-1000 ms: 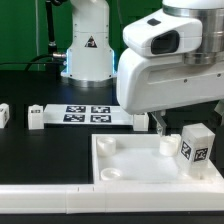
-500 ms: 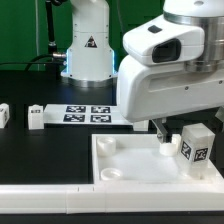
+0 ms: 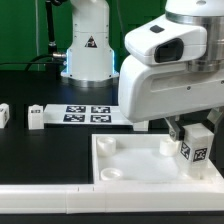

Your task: Assemble square table

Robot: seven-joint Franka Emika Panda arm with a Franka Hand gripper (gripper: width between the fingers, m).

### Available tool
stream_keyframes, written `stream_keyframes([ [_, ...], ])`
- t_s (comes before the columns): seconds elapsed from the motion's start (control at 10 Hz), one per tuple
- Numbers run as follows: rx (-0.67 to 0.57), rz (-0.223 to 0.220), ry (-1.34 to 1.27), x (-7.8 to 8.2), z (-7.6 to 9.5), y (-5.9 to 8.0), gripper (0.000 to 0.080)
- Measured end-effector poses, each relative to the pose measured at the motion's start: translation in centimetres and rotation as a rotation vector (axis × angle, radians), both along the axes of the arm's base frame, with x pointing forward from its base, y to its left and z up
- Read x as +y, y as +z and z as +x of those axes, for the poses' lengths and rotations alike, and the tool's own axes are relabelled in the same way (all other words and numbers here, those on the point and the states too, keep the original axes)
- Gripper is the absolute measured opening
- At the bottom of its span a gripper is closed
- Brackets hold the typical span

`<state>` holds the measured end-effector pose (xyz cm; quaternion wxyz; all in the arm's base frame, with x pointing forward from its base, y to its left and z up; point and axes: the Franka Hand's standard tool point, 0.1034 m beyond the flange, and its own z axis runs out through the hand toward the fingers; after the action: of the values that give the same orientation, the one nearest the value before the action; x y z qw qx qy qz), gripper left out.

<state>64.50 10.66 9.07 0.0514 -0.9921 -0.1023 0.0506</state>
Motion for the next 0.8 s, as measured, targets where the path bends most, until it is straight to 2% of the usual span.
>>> stream_keyframes([
  [0.4,-0.003,-0.002,-0.034,0.07,0.03,0.01,0.0286],
  [0.6,-0.041,-0.014,-0.263,0.12,-0.35,-0.07,0.0286],
  [0.8,-0.063,-0.005,-0.52,0.09,-0.63,-0.09,0.0287],
])
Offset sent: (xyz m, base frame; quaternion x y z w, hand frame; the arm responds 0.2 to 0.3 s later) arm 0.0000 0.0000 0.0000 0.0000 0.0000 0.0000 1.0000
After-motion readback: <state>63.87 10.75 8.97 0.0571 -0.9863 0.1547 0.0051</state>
